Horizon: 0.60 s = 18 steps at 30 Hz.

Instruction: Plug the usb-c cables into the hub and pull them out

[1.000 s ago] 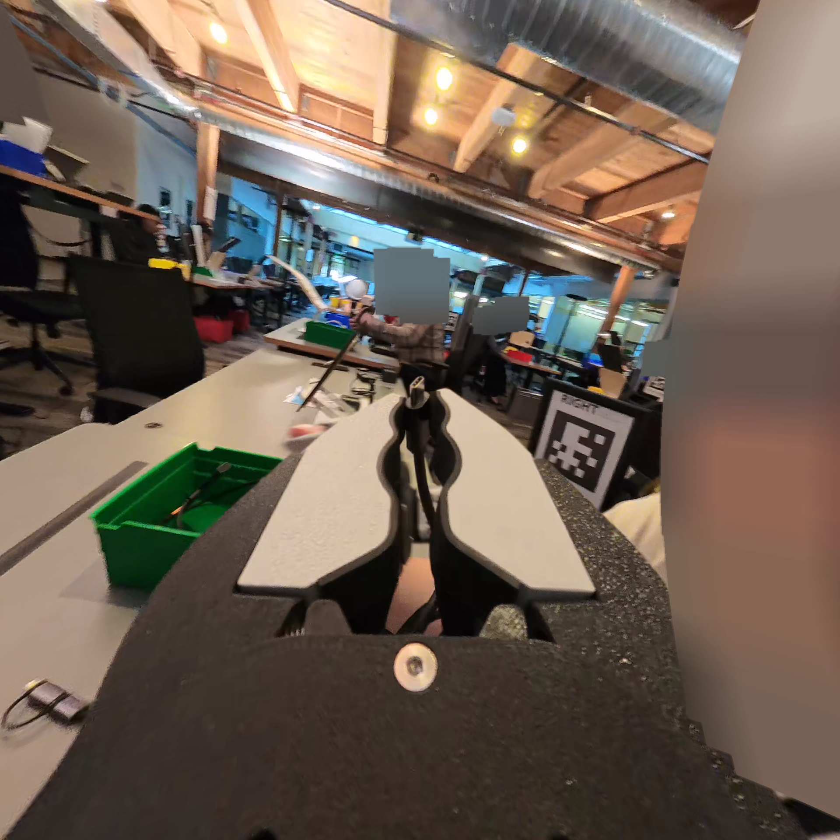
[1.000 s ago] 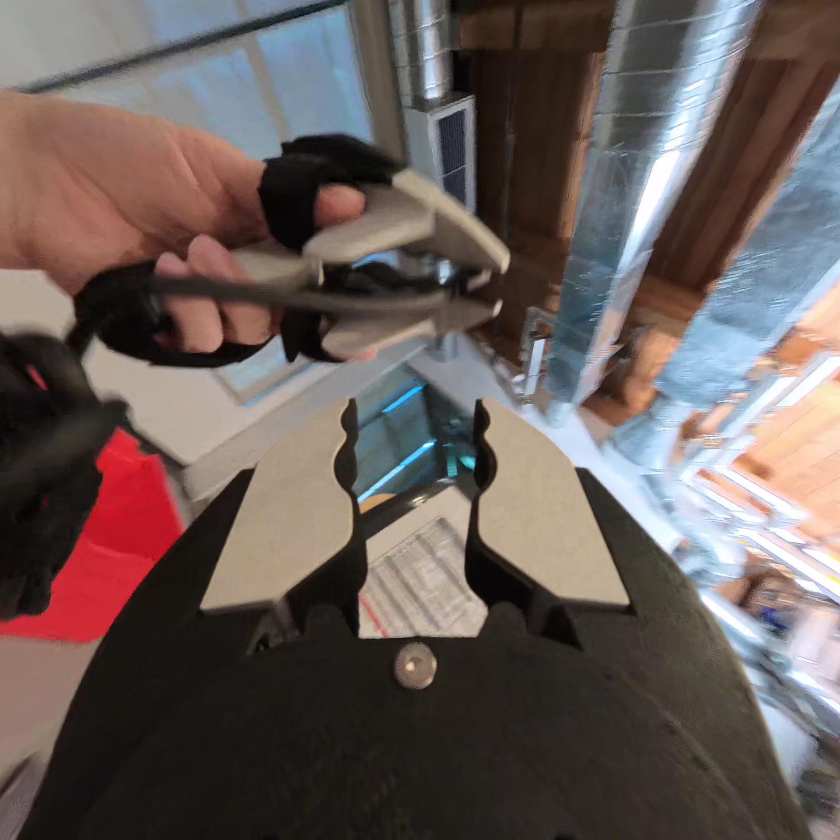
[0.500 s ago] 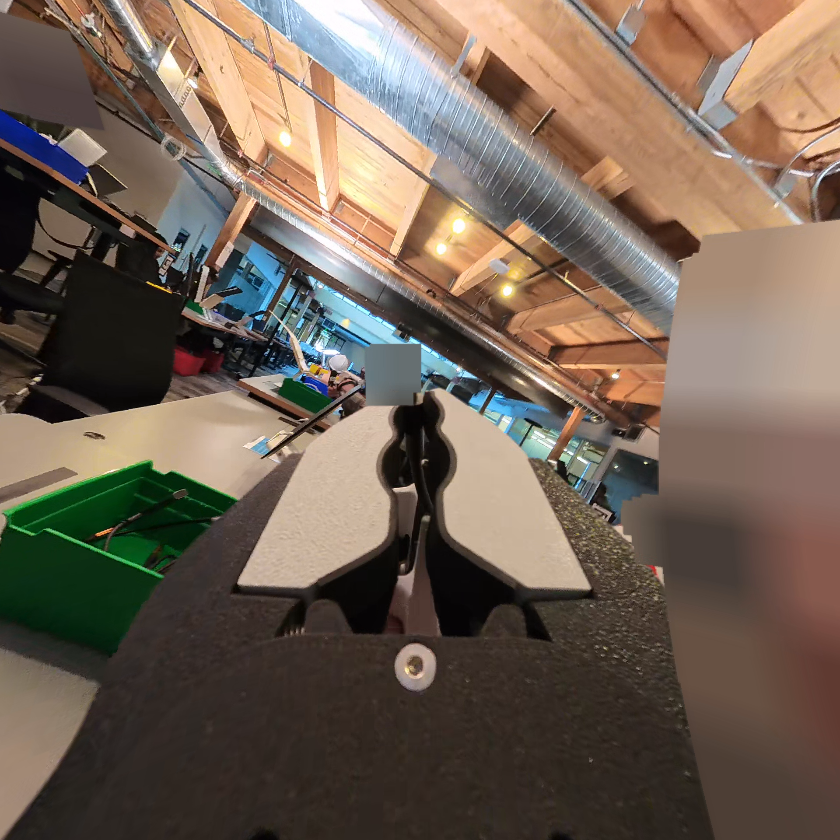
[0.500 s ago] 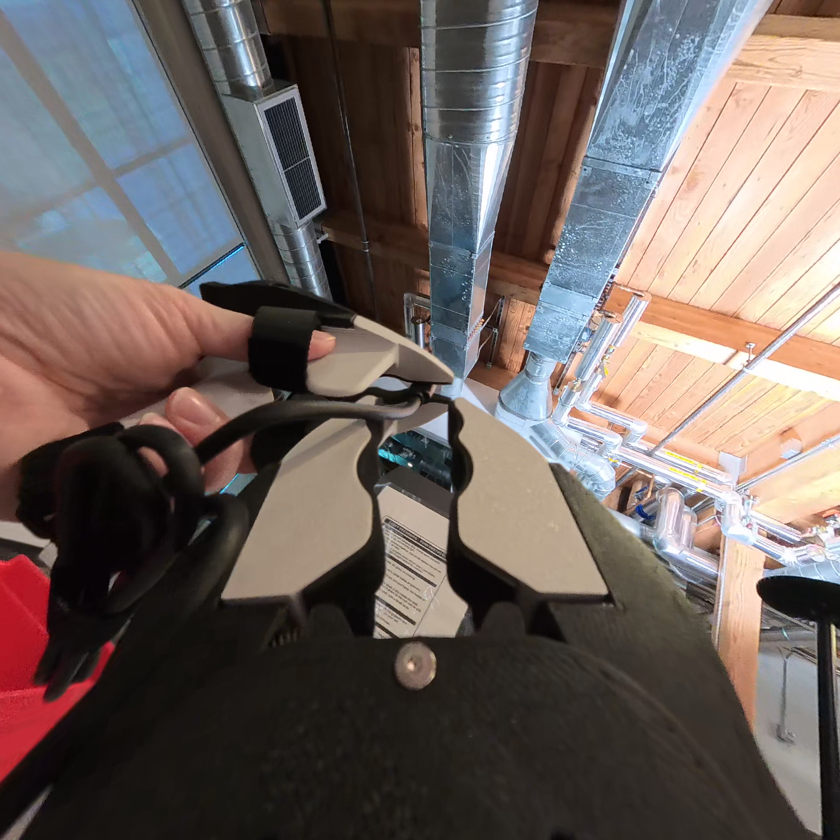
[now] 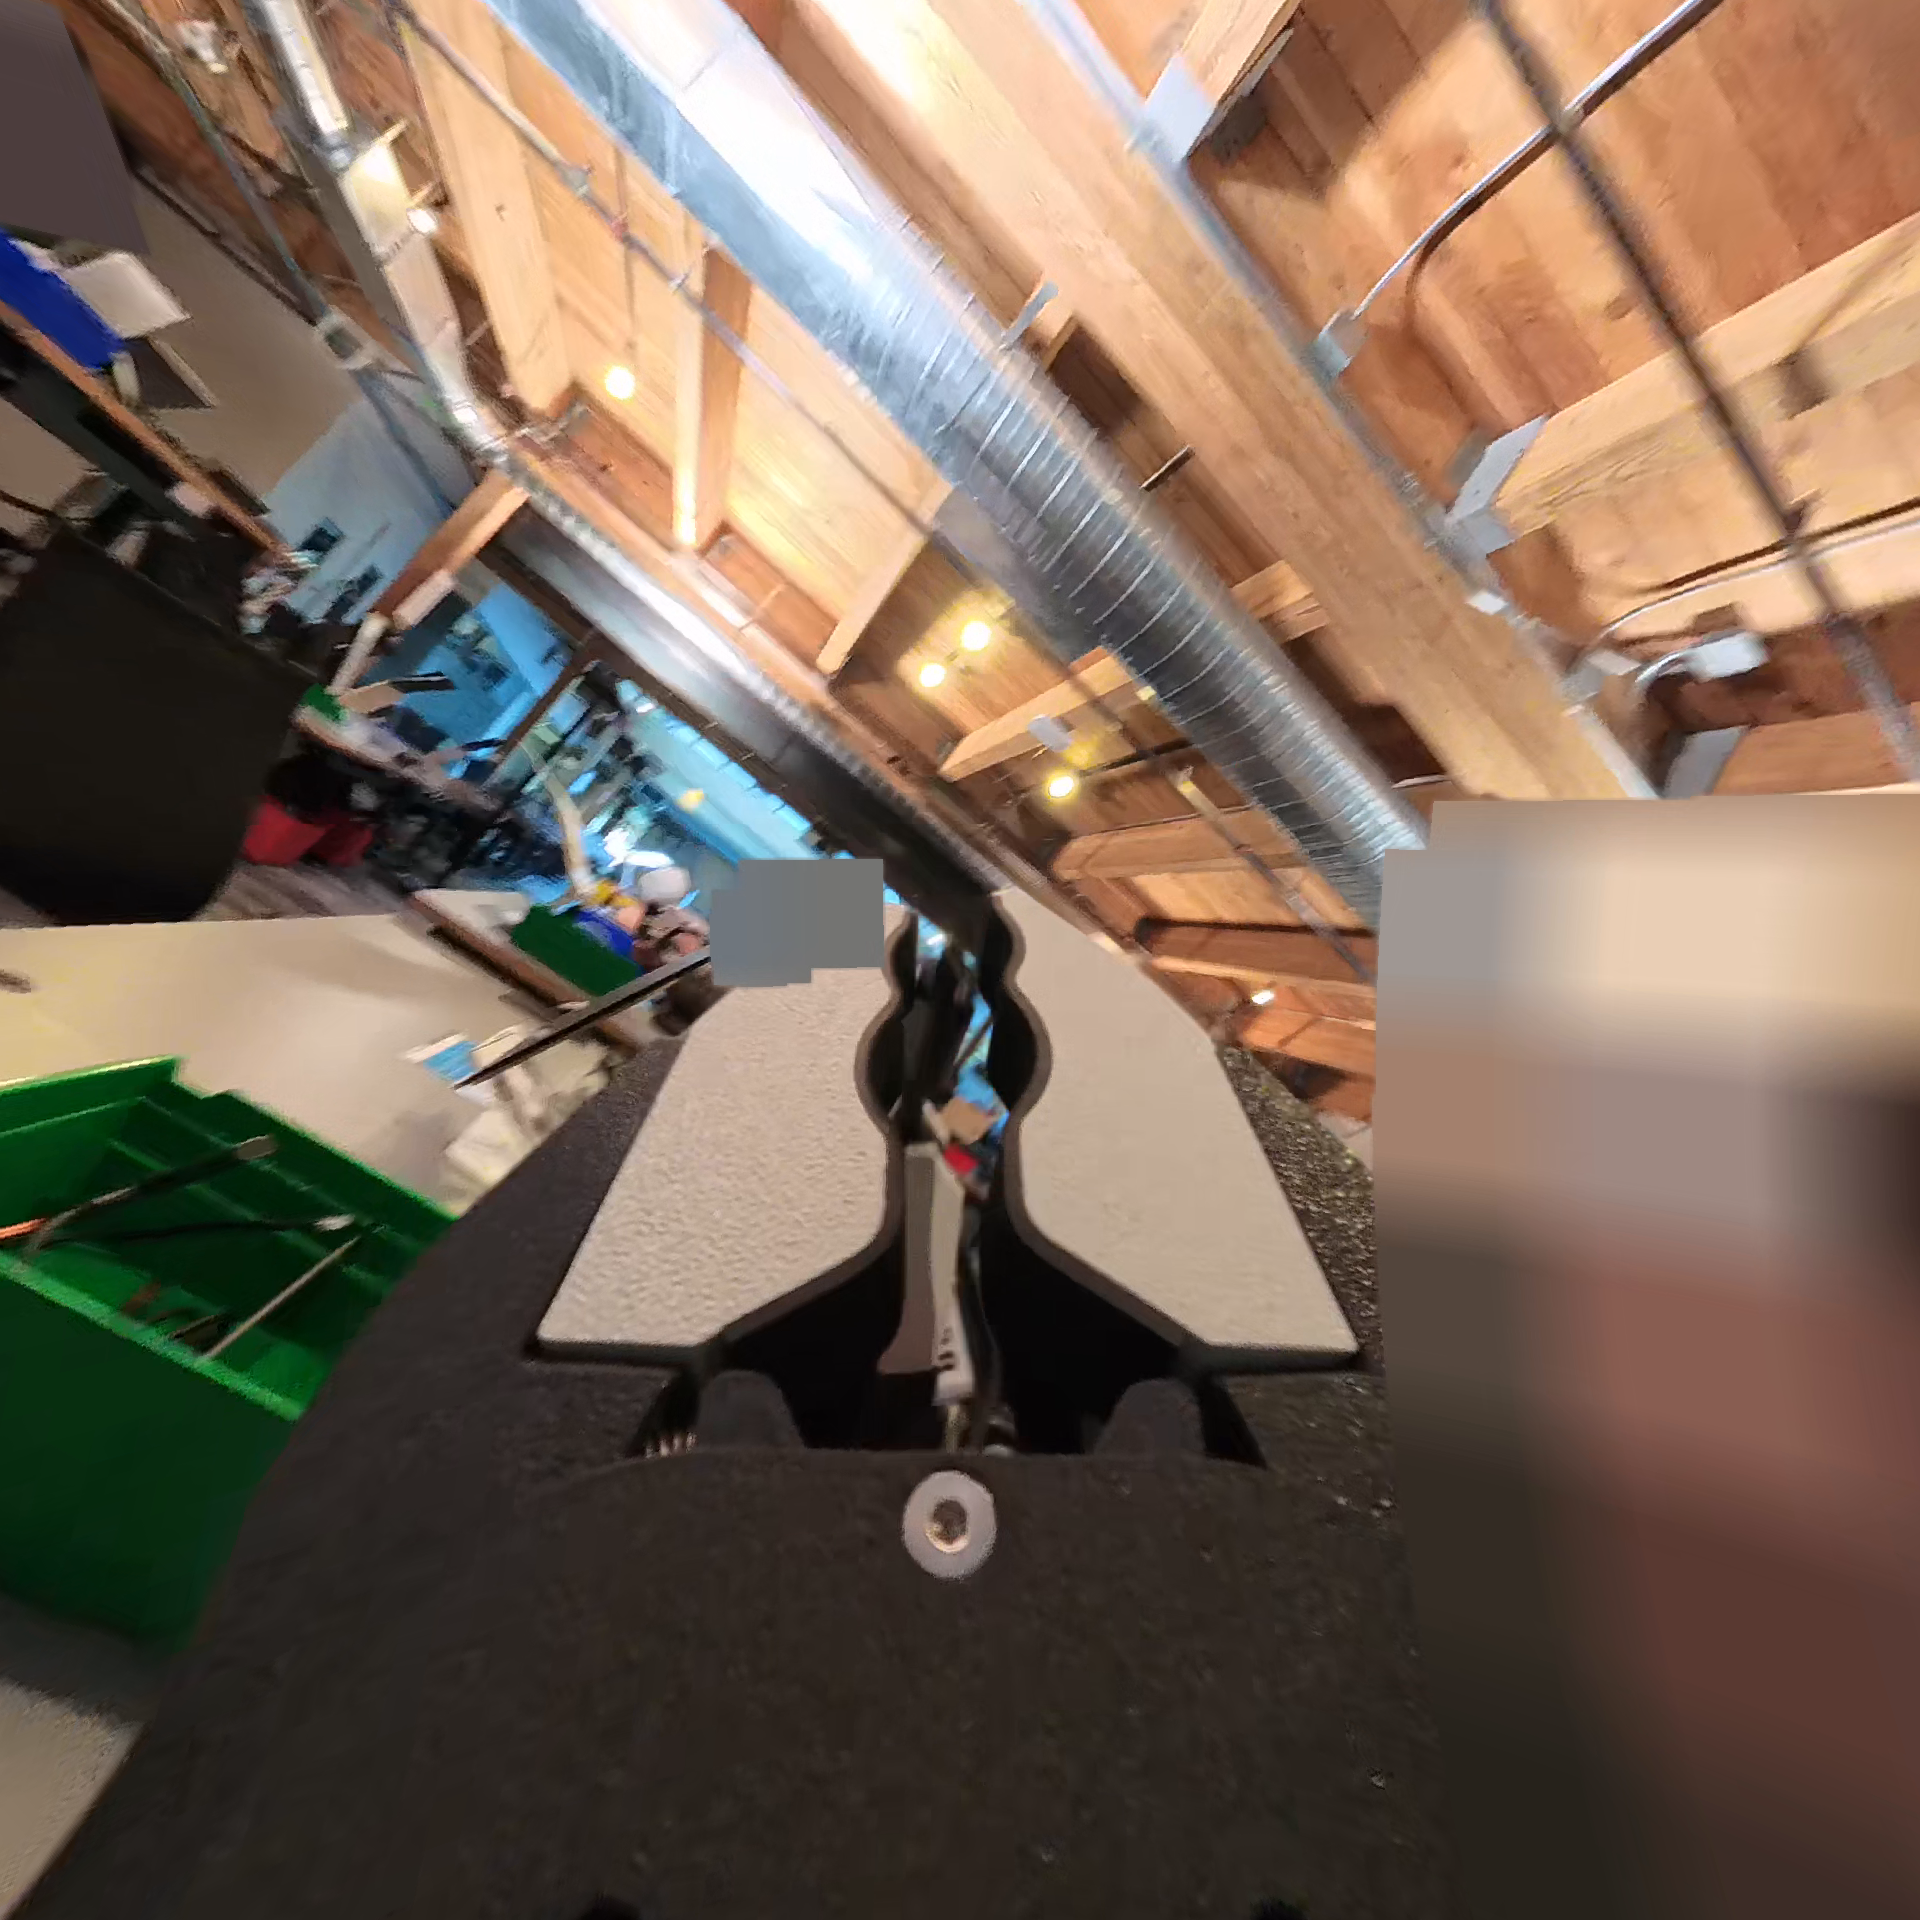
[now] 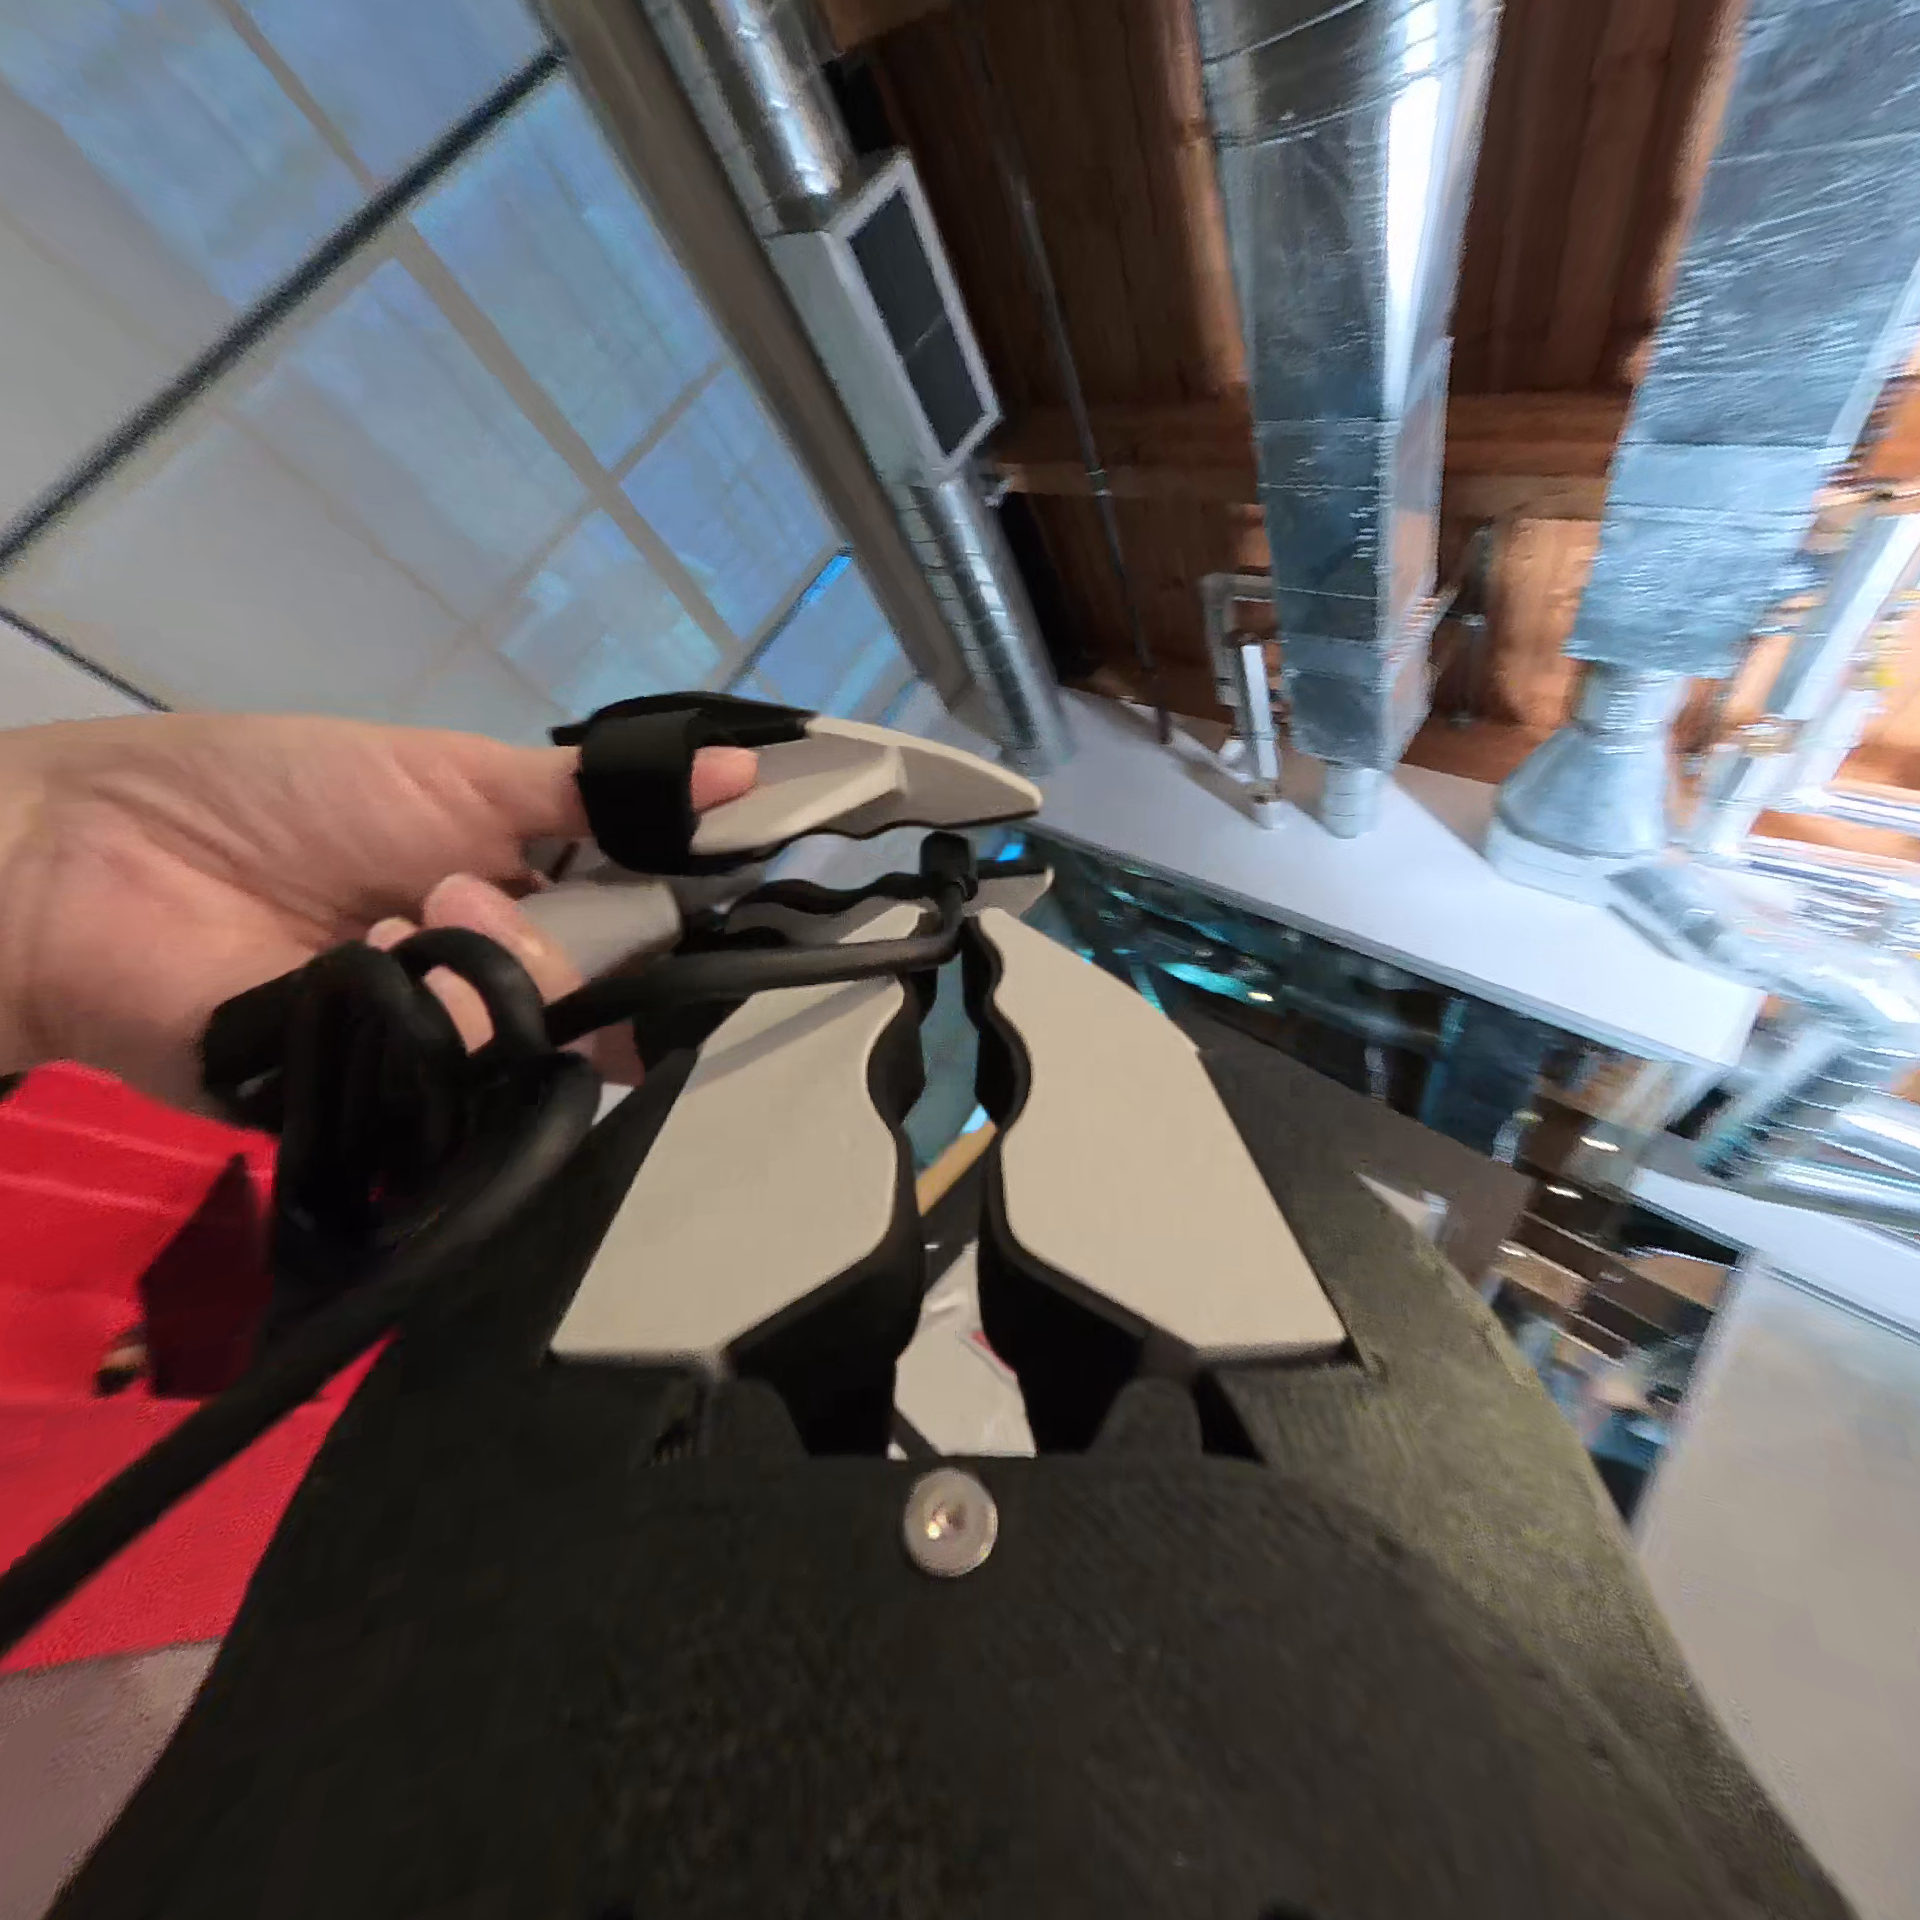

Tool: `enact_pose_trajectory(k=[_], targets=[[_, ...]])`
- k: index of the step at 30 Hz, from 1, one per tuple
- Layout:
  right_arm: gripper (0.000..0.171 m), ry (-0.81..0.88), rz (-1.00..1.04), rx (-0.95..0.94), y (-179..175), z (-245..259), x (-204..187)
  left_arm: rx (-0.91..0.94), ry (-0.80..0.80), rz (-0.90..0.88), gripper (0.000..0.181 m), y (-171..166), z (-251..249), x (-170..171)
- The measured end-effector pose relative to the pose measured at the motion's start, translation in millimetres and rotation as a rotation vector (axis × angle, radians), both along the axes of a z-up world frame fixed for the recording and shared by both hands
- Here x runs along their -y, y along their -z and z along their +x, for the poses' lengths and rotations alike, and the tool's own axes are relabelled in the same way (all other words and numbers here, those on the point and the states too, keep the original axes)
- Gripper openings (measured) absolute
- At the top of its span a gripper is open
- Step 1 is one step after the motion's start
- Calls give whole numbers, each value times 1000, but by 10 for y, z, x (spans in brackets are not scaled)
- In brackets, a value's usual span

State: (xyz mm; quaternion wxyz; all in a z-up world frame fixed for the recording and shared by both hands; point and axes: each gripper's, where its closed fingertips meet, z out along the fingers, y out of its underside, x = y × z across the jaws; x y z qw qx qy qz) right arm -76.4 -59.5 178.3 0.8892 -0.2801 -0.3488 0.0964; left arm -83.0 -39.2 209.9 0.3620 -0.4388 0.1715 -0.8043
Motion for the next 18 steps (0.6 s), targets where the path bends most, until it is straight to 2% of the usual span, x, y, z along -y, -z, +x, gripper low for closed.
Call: enact_pose_trajectory(k=[4,6,10,13,18], targets=[[5,-52,-50,100,47,-76,-2,104,73,-35,13,-99,-163,0],[5,-31,-44,87,25,-63,-4,232,126,-79,11,-196,-309,-7],[4,24,-49,52,15,-1,-76,465,126,-150,7,-297,-587,-118],[4,30,-95,18,31,74,-178,548,74,-124,1,-334,-738,-157],[4,7,-180,-43,94,144,-346,580,-143,102,2,-488,-969,31]])
